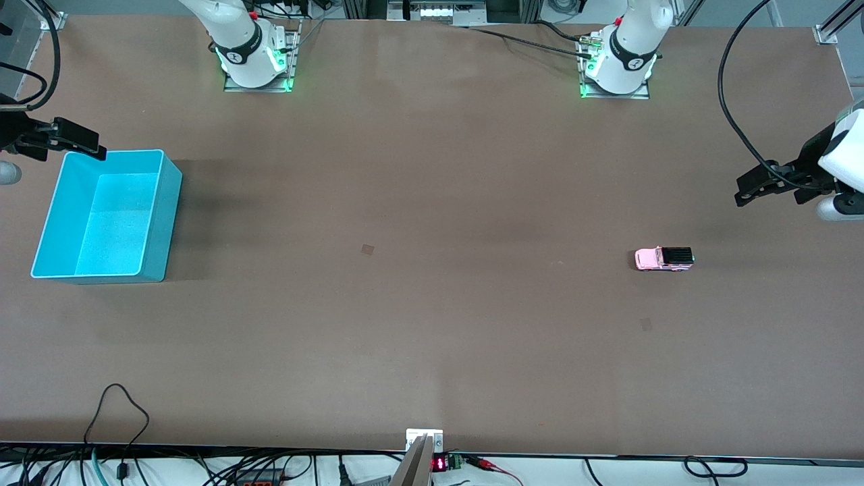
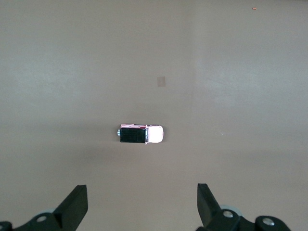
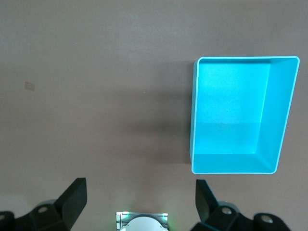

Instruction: Wind and store pink jeep toy

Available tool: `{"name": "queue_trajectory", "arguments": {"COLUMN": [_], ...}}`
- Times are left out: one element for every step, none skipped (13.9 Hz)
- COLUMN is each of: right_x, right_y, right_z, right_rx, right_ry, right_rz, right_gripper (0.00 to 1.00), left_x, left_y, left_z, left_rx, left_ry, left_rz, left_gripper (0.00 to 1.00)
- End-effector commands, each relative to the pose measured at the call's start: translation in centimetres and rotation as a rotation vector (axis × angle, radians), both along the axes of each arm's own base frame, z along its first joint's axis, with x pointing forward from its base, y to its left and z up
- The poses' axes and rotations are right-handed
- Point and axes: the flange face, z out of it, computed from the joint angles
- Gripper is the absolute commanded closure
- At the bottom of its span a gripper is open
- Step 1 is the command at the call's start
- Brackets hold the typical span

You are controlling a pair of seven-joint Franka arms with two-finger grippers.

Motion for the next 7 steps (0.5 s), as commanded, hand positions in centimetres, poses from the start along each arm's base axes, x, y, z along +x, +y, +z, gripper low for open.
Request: {"name": "queue_trajectory", "arguments": {"right_x": [-0.3, -0.2, -0.2, -0.2, -0.2, -0.2, -0.2], "right_y": [0.0, 0.0, 0.0, 0.0, 0.0, -0.1, -0.1], "right_z": [0.4, 0.4, 0.4, 0.3, 0.2, 0.3, 0.3], "right_rx": [-0.015, -0.016, -0.016, -0.016, -0.015, -0.016, -0.016], "right_ry": [-0.009, -0.012, -0.013, -0.011, -0.009, -0.011, -0.011], "right_rz": [0.0, 0.0, 0.0, 0.0, 0.0, -0.001, -0.001], "right_gripper": [0.0, 0.0, 0.0, 0.0, 0.0, 0.0, 0.0], "left_x": [-1.3, -1.1, -1.1, -0.9, -0.5, -0.2, 0.2], "left_y": [0.0, 0.1, 0.2, 0.1, 0.0, -0.3, -0.7], "left_z": [0.1, 0.1, -0.1, -0.5, -1.3, -2.3, -3.2], "left_rx": [-0.013, -0.01, -0.008, -0.008, -0.01, -0.008, -0.008], "left_ry": [0.007, 0.005, 0.008, 0.014, 0.026, 0.049, 0.066], "left_rz": [-0.006, -0.006, -0.004, 0.009, 0.008, -0.012, -0.018], "left_gripper": [0.0, 0.0, 0.0, 0.0, 0.0, 0.0, 0.0]}}
